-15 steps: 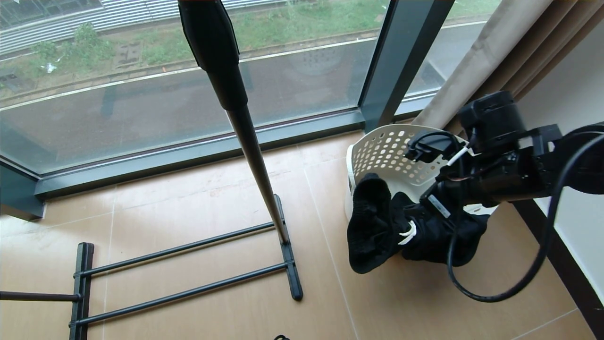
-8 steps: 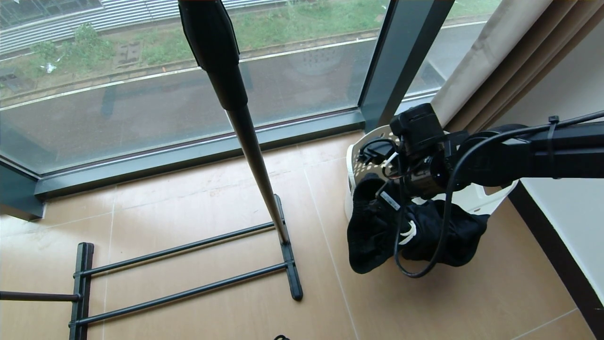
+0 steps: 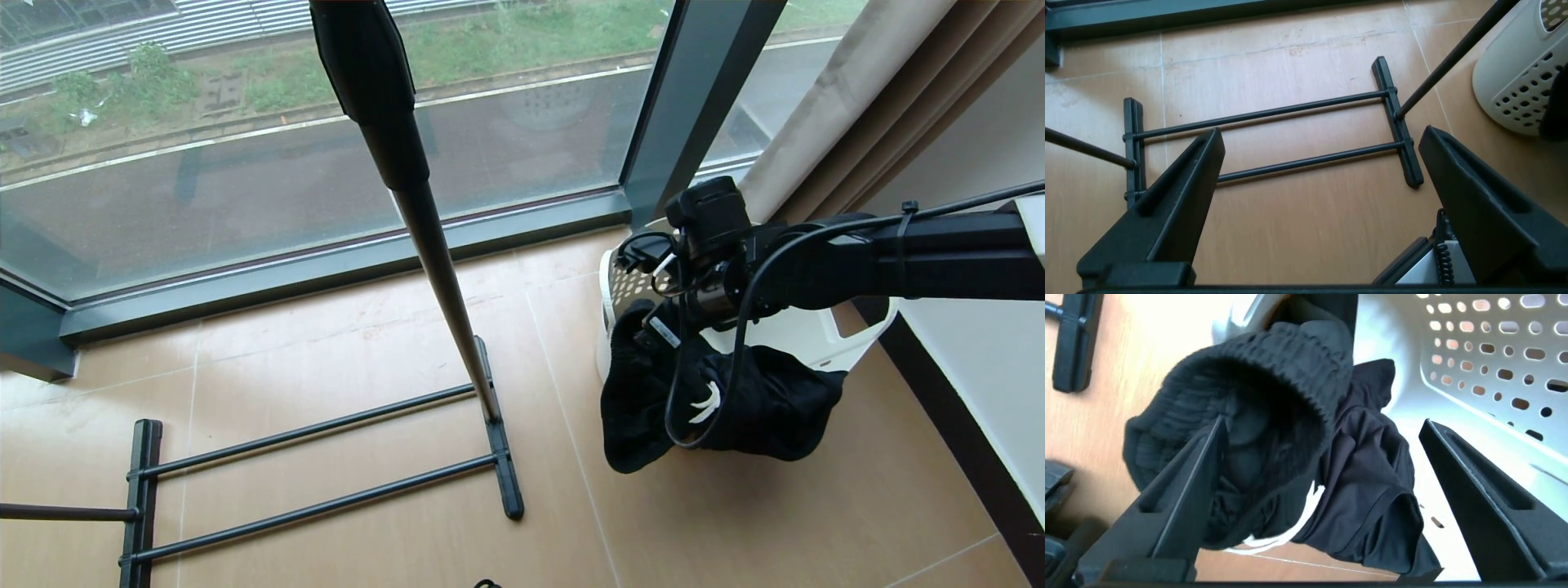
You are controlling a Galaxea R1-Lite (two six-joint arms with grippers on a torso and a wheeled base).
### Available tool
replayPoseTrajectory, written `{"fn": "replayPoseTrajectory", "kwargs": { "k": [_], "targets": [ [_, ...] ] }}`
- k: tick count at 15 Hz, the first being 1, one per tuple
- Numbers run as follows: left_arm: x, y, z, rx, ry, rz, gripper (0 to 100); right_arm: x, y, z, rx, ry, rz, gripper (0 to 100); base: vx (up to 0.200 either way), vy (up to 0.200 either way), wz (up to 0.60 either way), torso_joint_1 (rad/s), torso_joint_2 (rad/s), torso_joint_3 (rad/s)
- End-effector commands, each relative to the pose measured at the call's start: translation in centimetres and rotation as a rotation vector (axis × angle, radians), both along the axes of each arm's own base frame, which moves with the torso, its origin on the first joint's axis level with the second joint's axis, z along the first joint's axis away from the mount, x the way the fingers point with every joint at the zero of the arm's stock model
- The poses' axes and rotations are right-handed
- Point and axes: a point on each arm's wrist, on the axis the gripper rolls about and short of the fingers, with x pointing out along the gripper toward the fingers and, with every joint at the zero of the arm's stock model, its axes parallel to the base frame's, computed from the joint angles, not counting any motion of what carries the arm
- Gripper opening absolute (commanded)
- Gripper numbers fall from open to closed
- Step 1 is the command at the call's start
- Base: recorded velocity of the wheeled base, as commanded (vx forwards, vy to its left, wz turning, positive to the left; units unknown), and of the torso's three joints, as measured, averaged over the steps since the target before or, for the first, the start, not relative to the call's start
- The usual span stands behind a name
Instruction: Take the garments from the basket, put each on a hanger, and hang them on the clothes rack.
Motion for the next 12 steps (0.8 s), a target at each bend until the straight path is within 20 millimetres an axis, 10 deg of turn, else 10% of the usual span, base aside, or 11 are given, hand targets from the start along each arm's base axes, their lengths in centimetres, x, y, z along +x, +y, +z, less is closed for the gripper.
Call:
{"fn": "replayPoseTrajectory", "kwargs": {
  "k": [1, 12],
  "targets": [
    [0.0, 0.0, 0.0, 0.000, -0.001, 0.000, 100, 1.0, -0.2, -0.1, 0.004, -0.008, -0.015, 100, 0.000, 0.000, 0.00, 0.000, 0.00, 0.000],
    [0.0, 0.0, 0.0, 0.000, -0.001, 0.000, 100, 3.2, 0.0, -0.9, 0.011, -0.025, -0.028, 100, 0.000, 0.000, 0.00, 0.000, 0.00, 0.000]
  ]
}}
